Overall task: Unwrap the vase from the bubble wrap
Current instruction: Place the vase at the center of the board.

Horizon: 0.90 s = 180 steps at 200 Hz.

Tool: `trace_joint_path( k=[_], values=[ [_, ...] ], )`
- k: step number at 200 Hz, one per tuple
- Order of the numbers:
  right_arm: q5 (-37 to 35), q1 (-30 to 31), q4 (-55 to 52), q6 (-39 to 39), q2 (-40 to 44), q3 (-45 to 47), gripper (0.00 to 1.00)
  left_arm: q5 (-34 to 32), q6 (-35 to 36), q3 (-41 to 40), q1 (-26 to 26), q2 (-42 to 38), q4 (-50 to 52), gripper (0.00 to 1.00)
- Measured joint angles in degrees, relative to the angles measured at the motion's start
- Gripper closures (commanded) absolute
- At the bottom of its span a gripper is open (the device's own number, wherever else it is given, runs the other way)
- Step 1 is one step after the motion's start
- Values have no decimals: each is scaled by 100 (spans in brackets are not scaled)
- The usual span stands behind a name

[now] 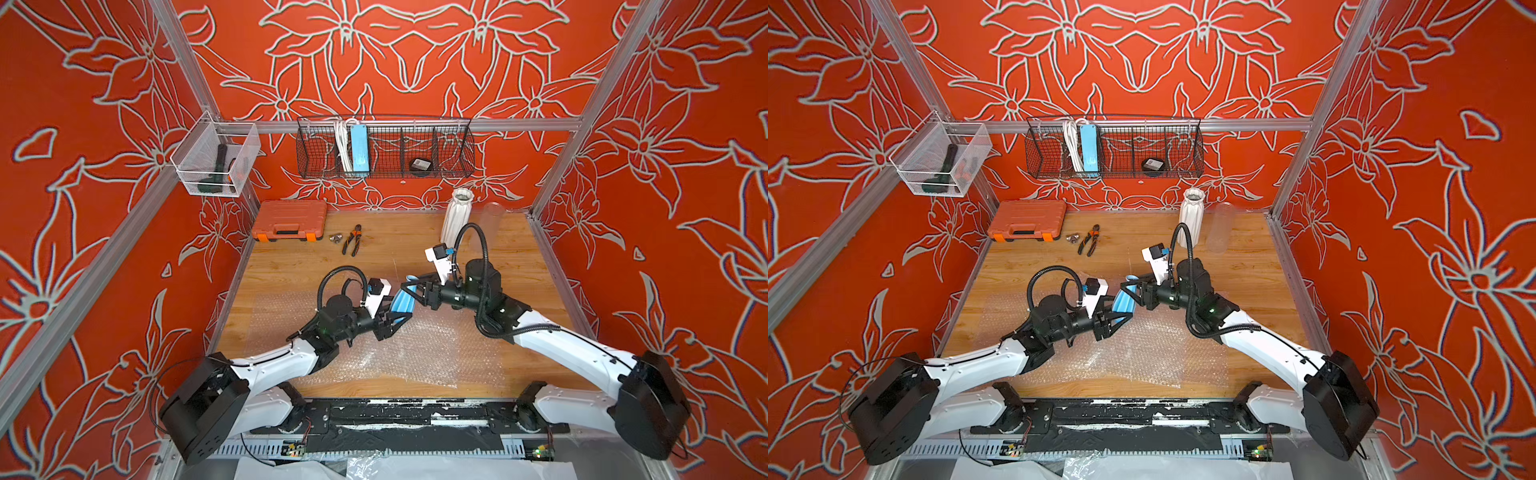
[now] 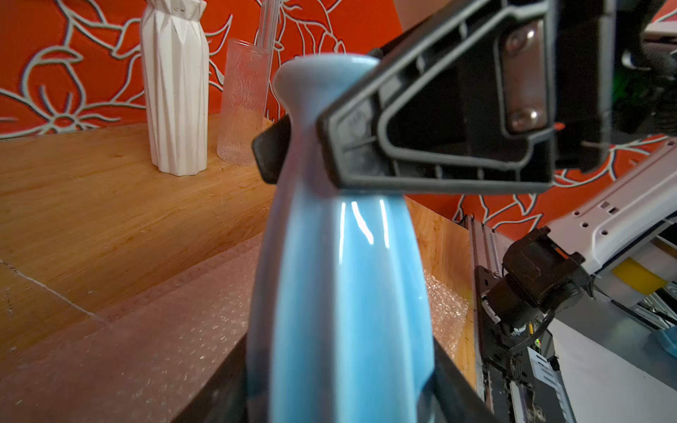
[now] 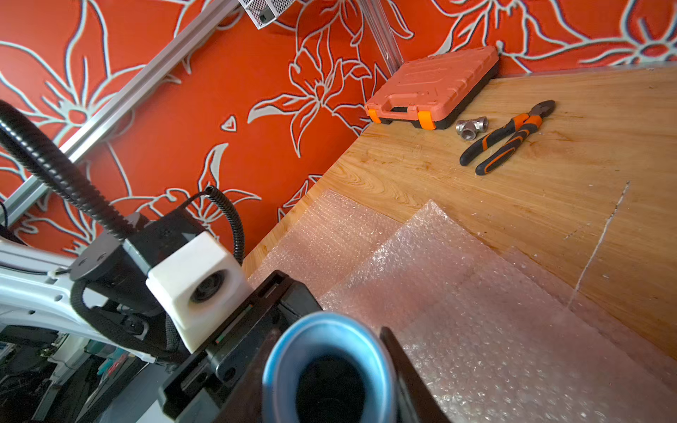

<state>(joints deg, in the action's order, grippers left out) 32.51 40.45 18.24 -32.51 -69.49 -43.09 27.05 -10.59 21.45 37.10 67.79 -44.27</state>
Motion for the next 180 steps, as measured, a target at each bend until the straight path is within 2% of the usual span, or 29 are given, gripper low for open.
trace_joint_path(
  k=[27, 80, 90, 113, 180],
  values=[
    [-11, 9, 33, 0, -26, -2, 76, -17, -7, 0, -2, 0, 7, 47],
    [-175, 48, 33, 13, -26, -2, 79, -13, 11, 0, -4, 24, 7, 41],
    [-232, 50, 15, 24, -24, -2, 79, 0, 26, 4, -4, 44, 7, 33],
    [-455, 79, -76, 68, -24, -2, 80, 109, 90, 66, -2, 111, 48, 24],
    [-1012, 142, -531, 444, -24, -164, 80, 103, 48, 192, -4, 151, 284, 22]
  ],
)
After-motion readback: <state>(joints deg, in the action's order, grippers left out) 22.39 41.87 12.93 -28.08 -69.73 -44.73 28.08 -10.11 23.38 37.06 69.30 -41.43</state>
